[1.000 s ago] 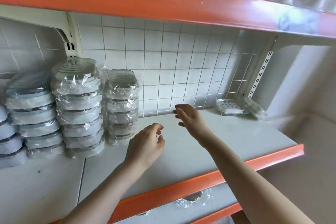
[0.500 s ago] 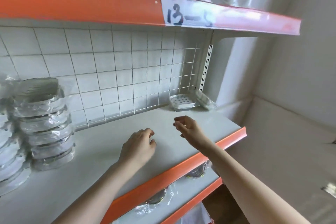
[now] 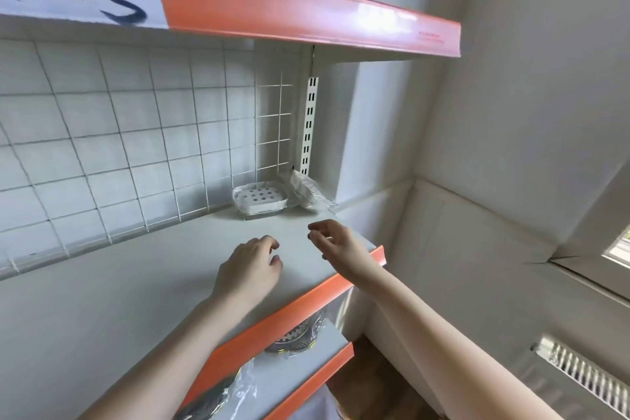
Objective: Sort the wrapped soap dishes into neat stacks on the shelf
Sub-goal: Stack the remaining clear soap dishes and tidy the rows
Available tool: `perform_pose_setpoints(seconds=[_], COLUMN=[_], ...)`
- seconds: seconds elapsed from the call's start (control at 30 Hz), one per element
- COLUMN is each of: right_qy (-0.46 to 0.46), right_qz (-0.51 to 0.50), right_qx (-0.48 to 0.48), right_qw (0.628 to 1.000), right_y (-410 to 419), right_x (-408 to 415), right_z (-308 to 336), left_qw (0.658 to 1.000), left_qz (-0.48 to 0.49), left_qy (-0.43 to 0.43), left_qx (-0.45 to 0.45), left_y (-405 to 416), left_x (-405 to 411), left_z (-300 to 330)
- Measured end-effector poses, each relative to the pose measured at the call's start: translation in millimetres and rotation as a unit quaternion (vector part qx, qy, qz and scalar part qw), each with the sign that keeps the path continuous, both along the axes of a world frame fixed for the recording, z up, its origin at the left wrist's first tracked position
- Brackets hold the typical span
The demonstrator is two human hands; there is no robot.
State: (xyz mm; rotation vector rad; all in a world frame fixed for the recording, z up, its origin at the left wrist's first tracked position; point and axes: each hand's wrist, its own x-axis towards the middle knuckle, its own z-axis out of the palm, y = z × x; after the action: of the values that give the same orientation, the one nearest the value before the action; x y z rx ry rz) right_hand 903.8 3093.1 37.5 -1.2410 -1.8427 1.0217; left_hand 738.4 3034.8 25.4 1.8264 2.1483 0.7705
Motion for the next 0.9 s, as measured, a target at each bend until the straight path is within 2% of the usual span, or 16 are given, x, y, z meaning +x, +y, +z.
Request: perform_pose_setpoints(seconds=[0.27, 0.67, 0.9], right_qy=[-0.008, 0.026, -0.052], right_qz=[-0.009, -0.115, -0.153], right_qx=[0.004, 0.032, 0.062], right_qw=[1.000, 0.993, 0.985], right_y=[19.5, 67.6, 107.5], right_x=[19.1, -16.7, -18.9], right_z=[-1.3, -1.8, -2.2], left_qw=[1.000, 0.999, 0.997], left_qz=[-0.005, -0.002, -0.018], left_qy=[-0.005, 0.035, 0.070], left_qx=[-0.013, -0.011, 0.028], left_y=[24.4, 77.3, 126.5], left_x=[21.2, -36.2, -47.3], left_z=[-6.9, -4.0, 2.0])
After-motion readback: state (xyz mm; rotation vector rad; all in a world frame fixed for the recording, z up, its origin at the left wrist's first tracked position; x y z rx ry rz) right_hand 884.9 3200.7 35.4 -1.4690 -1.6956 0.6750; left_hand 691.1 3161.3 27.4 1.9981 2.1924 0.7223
